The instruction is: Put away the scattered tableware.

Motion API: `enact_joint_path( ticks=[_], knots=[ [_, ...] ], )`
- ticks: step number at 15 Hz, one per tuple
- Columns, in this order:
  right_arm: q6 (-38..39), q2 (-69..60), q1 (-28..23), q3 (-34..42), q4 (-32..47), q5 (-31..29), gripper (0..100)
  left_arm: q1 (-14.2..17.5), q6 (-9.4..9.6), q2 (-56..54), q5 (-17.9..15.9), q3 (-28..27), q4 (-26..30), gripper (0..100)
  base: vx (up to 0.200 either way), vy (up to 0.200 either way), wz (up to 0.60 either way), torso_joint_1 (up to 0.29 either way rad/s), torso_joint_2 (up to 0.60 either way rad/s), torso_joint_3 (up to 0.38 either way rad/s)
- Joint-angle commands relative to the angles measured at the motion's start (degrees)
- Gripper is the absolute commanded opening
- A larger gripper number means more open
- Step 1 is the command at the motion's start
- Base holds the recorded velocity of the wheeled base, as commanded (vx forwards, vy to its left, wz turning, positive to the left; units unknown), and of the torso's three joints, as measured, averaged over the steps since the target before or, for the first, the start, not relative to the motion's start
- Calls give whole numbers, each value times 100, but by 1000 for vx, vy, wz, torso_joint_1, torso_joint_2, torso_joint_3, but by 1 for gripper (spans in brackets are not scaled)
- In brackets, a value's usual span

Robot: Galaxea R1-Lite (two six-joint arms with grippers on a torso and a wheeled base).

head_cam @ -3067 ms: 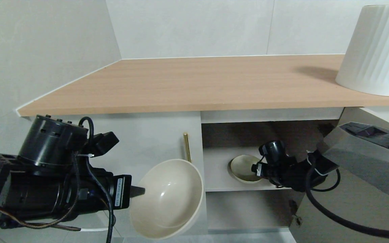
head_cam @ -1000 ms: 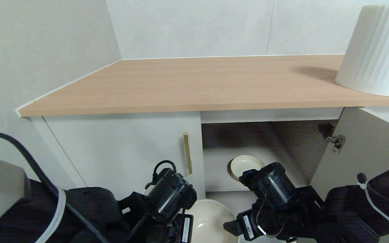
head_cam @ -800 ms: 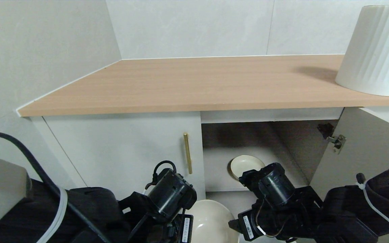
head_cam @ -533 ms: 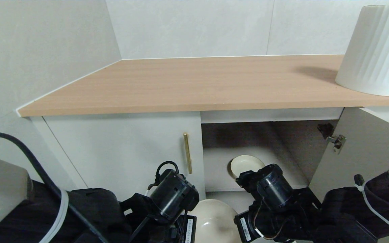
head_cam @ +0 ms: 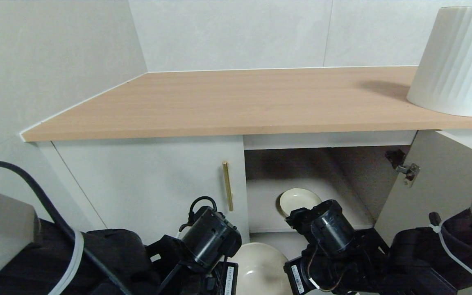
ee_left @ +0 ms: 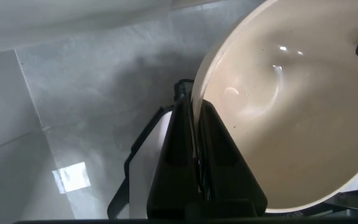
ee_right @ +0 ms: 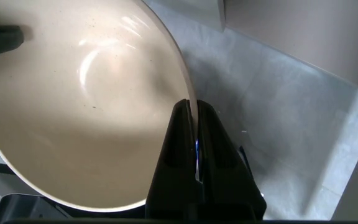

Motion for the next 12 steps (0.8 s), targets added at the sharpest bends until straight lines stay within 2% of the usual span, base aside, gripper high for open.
enact_joint_path(
  ticks=[1,2,3,12],
  knots=[
    [-1,19,-3,0,8,-8,0,-8,-1,-3,19,8,7,0,0,0,0,0,0,0],
    [-1,28,-3,0,8,-8,0,-8,-1,-3,19,16,7,0,0,0,0,0,0,0],
    [-1,46,-3,0,8,-8,0,-8,-1,-3,19,16,7,100,0,0,0,0,0,0],
    [-10,125,-20,9,-62,-25,0,-8,-1,-12,19,-1,7,100,0,0,0,0,0,0]
  ],
)
